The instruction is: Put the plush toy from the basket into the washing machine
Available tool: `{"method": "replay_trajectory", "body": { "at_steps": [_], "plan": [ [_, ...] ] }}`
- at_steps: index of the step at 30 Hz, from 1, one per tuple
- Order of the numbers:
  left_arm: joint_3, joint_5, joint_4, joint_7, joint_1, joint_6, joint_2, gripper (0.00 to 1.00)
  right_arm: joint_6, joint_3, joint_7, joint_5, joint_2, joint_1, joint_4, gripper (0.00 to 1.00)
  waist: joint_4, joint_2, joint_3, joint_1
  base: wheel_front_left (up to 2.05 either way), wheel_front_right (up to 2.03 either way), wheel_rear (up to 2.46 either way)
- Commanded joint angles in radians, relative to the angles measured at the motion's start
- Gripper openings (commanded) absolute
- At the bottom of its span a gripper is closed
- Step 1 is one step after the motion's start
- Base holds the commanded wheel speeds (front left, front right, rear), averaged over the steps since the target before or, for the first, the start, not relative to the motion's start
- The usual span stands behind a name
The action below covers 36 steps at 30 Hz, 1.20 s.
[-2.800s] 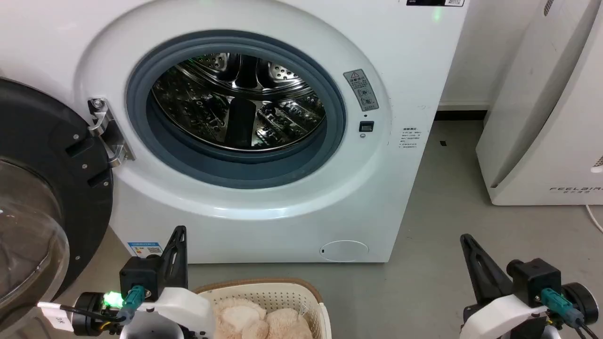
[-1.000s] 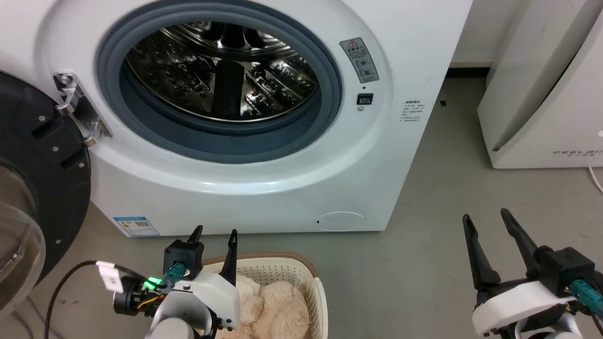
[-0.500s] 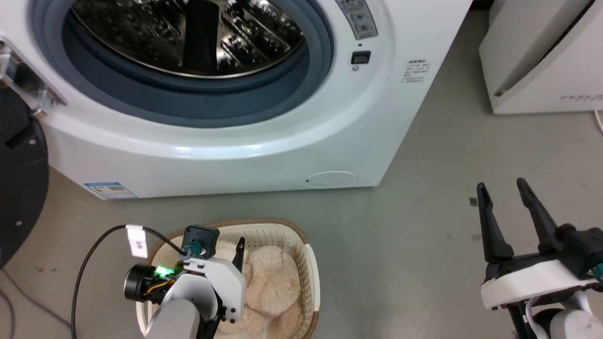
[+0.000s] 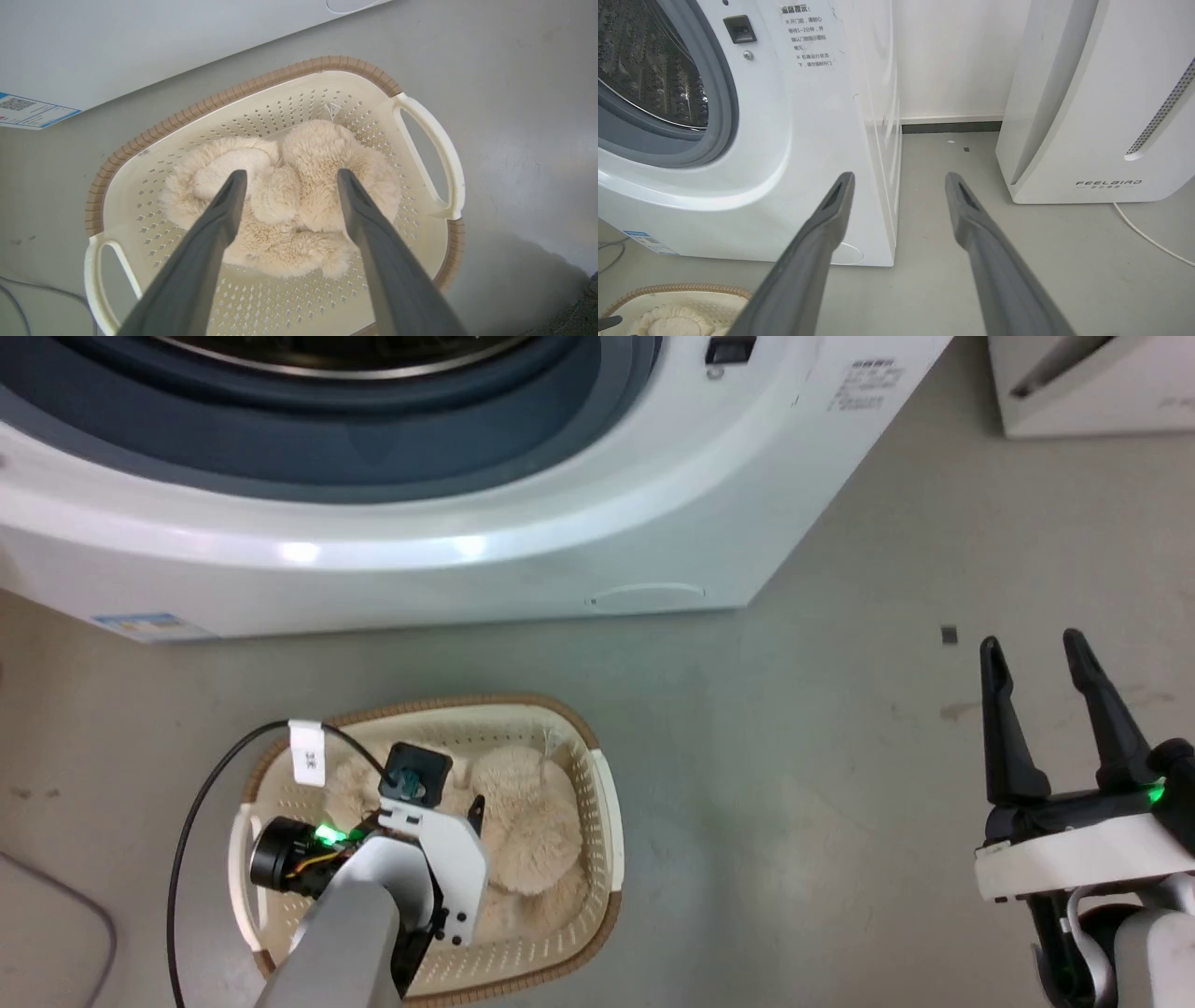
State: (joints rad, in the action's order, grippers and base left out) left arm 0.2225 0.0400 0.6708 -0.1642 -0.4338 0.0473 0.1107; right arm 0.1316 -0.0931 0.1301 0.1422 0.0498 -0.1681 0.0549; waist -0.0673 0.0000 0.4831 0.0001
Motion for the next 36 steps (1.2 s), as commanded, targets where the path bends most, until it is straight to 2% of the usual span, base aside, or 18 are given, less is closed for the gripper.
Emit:
{"method": "replay_trajectory", "body": {
  "at_steps": [1, 13, 36],
  "plan": [
    [0.007, 0.004, 0.021, -0.005, -0.029, 0.005, 0.006, 1.0, -0.001, -0.006, 0.011, 0.007, 0.0, -0.021, 0.009, 1.0, -0.005, 0.0, 0.029, -0.0001, 0.0, 0.0, 0.0],
    [0.031, 0.046, 0.145, -0.018, -0.13, 0.008, 0.022, 1.0, -0.001, -0.048, 0.036, 0.034, 0.0, -0.06, 0.025, 1.0, -0.013, 0.0, 0.16, -0.0001, 0.0, 0.0, 0.0],
    [0.103, 0.108, 0.381, -0.027, -0.358, -0.016, 0.04, 1.0, -0.001, -0.112, 0.083, 0.066, 0.0, -0.15, 0.065, 1.0, -0.013, 0.0, 0.391, -0.0001, 0.0, 0.0, 0.0]
  ]
}}
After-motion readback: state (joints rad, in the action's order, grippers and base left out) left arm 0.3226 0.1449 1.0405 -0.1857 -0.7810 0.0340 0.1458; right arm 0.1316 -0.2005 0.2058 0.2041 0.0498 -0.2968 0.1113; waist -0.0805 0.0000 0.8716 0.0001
